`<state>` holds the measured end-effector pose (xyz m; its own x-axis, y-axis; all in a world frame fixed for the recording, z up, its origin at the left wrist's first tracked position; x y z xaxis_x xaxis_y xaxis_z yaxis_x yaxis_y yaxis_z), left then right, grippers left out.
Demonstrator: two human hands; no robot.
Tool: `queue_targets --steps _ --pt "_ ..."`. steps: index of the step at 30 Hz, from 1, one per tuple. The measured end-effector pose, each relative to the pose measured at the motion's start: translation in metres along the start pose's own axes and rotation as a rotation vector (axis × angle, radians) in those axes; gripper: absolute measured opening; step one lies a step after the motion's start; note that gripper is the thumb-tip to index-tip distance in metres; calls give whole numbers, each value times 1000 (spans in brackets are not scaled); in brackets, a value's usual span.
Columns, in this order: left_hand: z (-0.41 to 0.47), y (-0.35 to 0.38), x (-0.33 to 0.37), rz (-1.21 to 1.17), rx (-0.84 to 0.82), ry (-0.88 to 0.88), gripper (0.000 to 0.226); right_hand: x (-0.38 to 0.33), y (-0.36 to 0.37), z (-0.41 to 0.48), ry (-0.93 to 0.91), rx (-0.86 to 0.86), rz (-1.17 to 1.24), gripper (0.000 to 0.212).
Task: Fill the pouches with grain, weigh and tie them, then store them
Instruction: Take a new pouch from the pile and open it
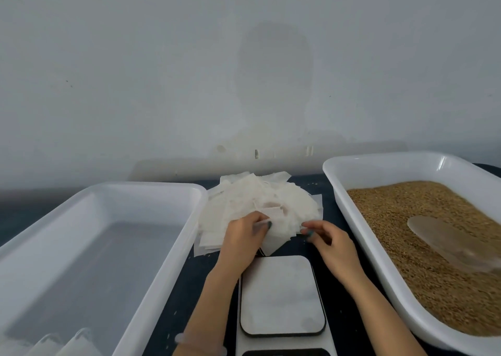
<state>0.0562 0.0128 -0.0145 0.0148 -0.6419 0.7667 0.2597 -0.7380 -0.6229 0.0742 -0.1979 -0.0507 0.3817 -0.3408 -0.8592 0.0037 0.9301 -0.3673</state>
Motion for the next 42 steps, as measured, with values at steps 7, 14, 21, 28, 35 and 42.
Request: queue_targets --steps 7,14,21,28,35,42 --pt "-4 -31 -18 -475 129 -194 19 -23 -6 -2 -109 38 54 21" --pt "-12 -10 1 -1224 -250 -390 31 -63 14 -3 -108 -106 288 42" --pt "-18 9 7 -1086 -367 -398 39 -58 5 -2 -12 59 426 21" --pt "-23 1 17 -838 -360 -289 60 -50 -8 -3 96 132 481 39" --pt "-46 -1 73 107 -147 408 112 -72 -3 -5 -65 72 351 39" --pt "-46 -1 69 100 -46 301 55 -97 -8 -9 -256 48 158 22"
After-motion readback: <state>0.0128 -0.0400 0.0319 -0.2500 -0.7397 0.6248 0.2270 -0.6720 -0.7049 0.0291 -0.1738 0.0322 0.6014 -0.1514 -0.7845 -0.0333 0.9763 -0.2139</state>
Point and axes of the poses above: each hand's wrist, its own z-axis towards the middle knuckle, its own y-axis out of the palm, x = y × z, the point moved 7 cm from there along z, towards the middle knuckle, and after that the axes turned 13 degrees about -y, right-handed, at the moved point
